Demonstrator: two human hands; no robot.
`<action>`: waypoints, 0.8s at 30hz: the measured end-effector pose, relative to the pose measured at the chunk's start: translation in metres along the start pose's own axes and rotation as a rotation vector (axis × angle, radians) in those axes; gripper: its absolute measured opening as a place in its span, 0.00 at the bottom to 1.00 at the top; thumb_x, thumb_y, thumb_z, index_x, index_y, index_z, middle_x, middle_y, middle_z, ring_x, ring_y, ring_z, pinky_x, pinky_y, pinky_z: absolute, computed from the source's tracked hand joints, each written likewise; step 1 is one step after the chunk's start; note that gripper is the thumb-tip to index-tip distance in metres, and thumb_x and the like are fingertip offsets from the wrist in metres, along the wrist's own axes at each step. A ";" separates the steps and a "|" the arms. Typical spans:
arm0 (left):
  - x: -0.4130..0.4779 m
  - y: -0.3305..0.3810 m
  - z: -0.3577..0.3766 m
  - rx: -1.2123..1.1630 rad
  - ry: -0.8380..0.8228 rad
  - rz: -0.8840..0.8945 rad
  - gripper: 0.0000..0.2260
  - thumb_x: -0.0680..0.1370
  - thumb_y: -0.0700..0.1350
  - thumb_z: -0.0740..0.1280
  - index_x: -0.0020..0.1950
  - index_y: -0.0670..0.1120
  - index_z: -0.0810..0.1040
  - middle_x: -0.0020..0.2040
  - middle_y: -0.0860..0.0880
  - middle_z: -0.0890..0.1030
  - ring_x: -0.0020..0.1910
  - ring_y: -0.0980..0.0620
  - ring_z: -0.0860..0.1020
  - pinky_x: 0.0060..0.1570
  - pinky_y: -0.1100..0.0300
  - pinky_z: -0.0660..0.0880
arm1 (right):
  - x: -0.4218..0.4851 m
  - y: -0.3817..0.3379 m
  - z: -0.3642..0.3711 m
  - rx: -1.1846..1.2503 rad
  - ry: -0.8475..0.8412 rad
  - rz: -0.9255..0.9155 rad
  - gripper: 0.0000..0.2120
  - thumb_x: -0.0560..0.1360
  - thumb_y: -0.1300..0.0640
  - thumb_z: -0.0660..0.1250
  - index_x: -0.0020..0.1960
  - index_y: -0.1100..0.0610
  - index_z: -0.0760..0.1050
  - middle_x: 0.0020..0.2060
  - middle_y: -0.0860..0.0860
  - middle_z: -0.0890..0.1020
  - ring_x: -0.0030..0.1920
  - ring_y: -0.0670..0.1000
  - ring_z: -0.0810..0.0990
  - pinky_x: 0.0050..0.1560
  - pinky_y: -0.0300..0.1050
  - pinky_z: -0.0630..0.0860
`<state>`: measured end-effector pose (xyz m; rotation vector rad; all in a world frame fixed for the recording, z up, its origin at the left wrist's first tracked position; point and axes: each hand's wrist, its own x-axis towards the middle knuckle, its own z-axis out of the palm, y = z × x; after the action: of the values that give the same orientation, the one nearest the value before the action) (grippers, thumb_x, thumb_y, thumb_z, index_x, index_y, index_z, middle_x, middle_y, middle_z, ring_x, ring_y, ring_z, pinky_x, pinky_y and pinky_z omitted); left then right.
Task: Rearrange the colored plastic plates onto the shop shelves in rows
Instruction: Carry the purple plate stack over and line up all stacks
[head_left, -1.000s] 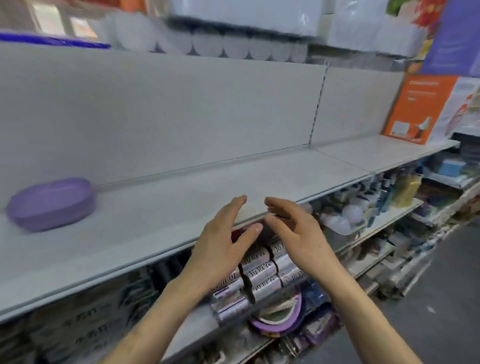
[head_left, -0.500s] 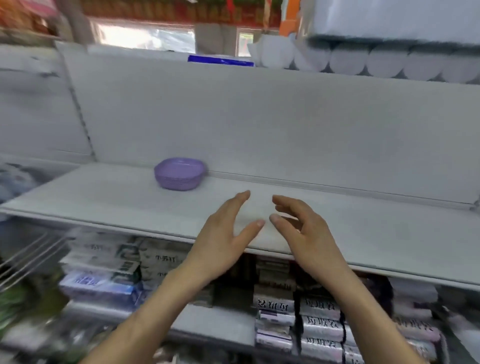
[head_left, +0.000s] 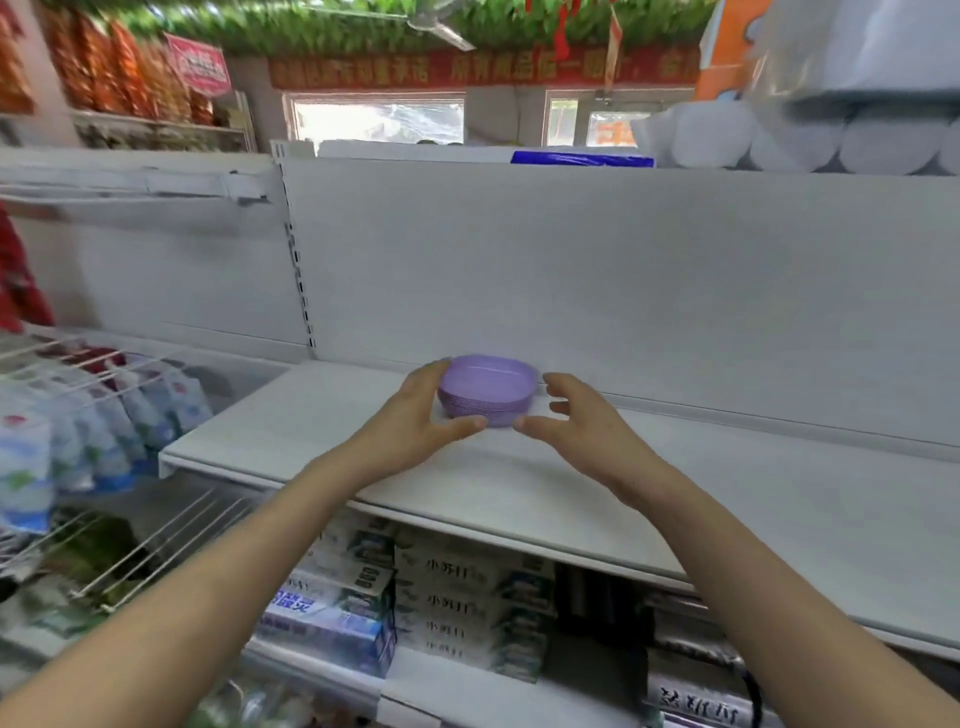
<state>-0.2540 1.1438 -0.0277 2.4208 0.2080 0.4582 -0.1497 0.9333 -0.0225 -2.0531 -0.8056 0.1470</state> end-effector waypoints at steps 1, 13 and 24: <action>0.008 -0.009 -0.005 -0.019 -0.038 -0.025 0.41 0.77 0.59 0.73 0.83 0.50 0.56 0.75 0.59 0.62 0.72 0.61 0.62 0.67 0.65 0.60 | 0.007 -0.001 0.005 -0.002 0.004 0.019 0.32 0.74 0.44 0.75 0.75 0.45 0.68 0.68 0.45 0.73 0.65 0.45 0.74 0.65 0.48 0.74; 0.069 -0.064 -0.014 -0.349 -0.309 0.036 0.32 0.72 0.55 0.80 0.72 0.58 0.71 0.64 0.59 0.81 0.62 0.59 0.80 0.66 0.55 0.76 | 0.044 0.005 0.045 0.105 0.088 0.041 0.28 0.69 0.48 0.82 0.66 0.40 0.75 0.57 0.37 0.82 0.54 0.38 0.83 0.49 0.32 0.78; 0.081 -0.073 -0.003 -0.433 -0.223 0.088 0.30 0.71 0.53 0.81 0.70 0.58 0.76 0.61 0.60 0.83 0.59 0.58 0.81 0.58 0.59 0.78 | 0.051 0.011 0.055 0.170 0.204 0.110 0.30 0.67 0.45 0.80 0.68 0.45 0.78 0.59 0.42 0.84 0.56 0.45 0.85 0.59 0.49 0.82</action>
<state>-0.1826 1.2226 -0.0502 2.0380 -0.0883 0.2378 -0.1260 0.9985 -0.0535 -1.9156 -0.5368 0.0632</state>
